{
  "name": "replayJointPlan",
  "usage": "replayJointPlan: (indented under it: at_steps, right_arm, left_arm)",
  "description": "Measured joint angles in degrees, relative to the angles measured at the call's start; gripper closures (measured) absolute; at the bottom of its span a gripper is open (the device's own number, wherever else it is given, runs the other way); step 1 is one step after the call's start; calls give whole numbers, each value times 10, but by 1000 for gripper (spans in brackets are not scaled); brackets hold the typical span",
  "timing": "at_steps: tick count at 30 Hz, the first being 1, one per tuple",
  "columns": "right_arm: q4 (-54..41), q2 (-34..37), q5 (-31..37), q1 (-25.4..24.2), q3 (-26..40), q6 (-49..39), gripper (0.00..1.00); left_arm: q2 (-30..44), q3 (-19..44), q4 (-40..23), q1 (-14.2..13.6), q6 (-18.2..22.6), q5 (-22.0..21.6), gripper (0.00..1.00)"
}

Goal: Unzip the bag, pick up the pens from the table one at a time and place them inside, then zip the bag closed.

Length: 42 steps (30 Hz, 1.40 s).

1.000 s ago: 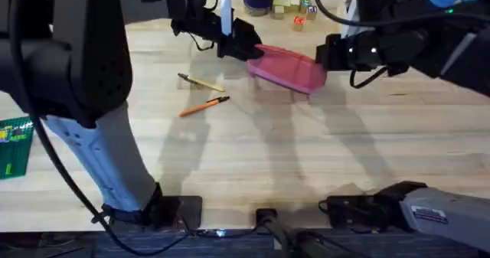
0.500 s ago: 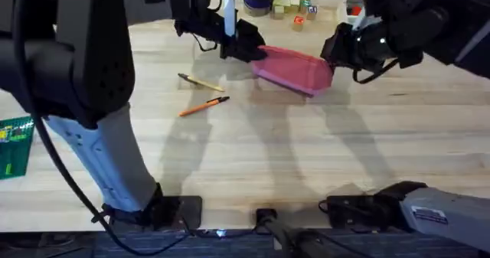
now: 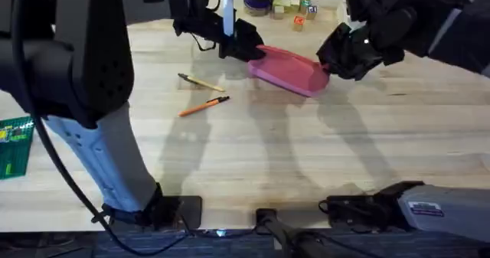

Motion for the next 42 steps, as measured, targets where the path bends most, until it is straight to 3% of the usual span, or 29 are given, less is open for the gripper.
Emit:
replayJointPlan:
  at_steps: [20, 35, 42]
  right_arm:
    - [-39, 12, 3, 1, 59, 23, 970]
    - [13, 27, 25, 23, 69, 21, 970]
    - [4, 34, 22, 23, 120, -8, 970]
  left_arm:
    - [0, 0, 0, 5, 0, -1, 959]
    - [0, 0, 0, 17, 0, -9, 959]
    - [0, 0, 1, 19, 0, -10, 958]
